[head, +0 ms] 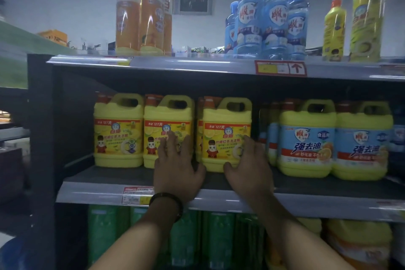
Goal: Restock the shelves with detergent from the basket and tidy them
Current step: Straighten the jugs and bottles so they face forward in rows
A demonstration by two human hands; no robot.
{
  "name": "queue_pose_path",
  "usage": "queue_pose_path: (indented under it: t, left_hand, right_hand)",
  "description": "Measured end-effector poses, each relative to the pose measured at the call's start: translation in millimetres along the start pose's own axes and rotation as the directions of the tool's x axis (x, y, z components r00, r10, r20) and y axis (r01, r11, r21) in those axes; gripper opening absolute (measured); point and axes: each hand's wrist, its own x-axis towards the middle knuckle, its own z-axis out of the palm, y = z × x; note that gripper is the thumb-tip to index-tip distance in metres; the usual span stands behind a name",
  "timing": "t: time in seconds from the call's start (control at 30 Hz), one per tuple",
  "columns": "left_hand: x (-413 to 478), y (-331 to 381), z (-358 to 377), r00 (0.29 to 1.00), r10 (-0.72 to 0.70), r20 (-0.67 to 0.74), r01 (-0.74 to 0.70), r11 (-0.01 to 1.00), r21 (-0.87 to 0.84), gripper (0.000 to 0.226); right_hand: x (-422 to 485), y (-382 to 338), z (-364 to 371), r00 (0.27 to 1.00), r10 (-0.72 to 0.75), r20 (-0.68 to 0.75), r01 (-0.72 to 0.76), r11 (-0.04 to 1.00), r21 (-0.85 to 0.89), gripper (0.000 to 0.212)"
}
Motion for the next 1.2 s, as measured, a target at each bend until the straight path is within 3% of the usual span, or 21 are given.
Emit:
queue_pose_path:
  t: [0.13, 0.4, 0.53, 0.63, 0.67, 0.73, 0.83, 0.9, 1.03, 1.2]
  left_hand:
    - [-0.2, -0.7, -0.4, 1.000, -0.002, 0.016, 0.002, 1.000, -0.017, 0.089]
    - [-0.8, -3.0, -5.1, 1.000, 0.013, 0.010, -0.013, 1.000, -0.018, 0.077]
    - [-10.8, 0.5, -13.8, 0.979, 0.061, -0.196, -0.077, 0.994, -0.076, 0.053]
    - [-58.1, 33.6, -19.0, 0.908, -0.125, -0.399, -0.014, 0.944, -0.329, 0.033]
    - [-84.2, 50.2, -17.7, 0.911, -0.175, -0.373, -0.022, 0.883, -0.469, 0.026]
    - [-139.8, 79.8, -1.5, 0.965, -0.133, -0.225, -0.049, 0.753, -0.656, 0.012]
    - [-206.9, 114.2, 41.1, 1.000, 0.016, 0.012, -0.003, 0.727, -0.687, 0.039]
    - [-233.5, 134.9, 68.8, 0.979, 0.101, 0.176, 0.052, 0.713, -0.699, 0.041]
    - [-256.1, 178.0, 108.4, 0.926, 0.199, 0.319, 0.079, 0.727, -0.682, 0.027]
    - [-258.1, 222.1, 156.9, 0.861, 0.230, 0.453, 0.178, 0.698, -0.694, 0.040]
  right_hand:
    - [-1.3, 0.2, -1.9, 0.990, -0.102, 0.100, 0.102, 0.995, -0.003, 0.087]
    - [-2.5, -0.4, -12.2, 0.983, -0.111, 0.144, 0.105, 0.993, 0.048, 0.072]
    - [-41.3, 18.0, -41.6, 0.961, -0.272, -0.057, 0.277, 0.956, 0.098, 0.043]
    - [-93.5, 50.9, -70.8, 0.977, -0.201, -0.069, 0.211, 0.954, 0.214, 0.032]
    - [-111.5, 64.8, -79.8, 0.985, -0.165, -0.052, 0.173, 0.956, 0.237, 0.029]
    - [-144.2, 100.4, -94.3, 0.999, -0.050, 0.005, 0.047, 0.965, 0.257, 0.020]
    - [-182.4, 155.3, -113.5, 0.966, 0.225, 0.127, -0.250, 0.935, 0.250, 0.018]
    - [-202.6, 190.6, -121.9, 0.929, 0.349, 0.124, -0.370, 0.896, 0.247, 0.014]
    - [-221.5, 249.9, -134.2, 0.874, 0.481, 0.063, -0.465, 0.793, 0.393, 0.026]
    - [-214.9, 314.3, -124.7, 0.845, 0.533, 0.036, -0.473, 0.715, 0.514, 0.040]
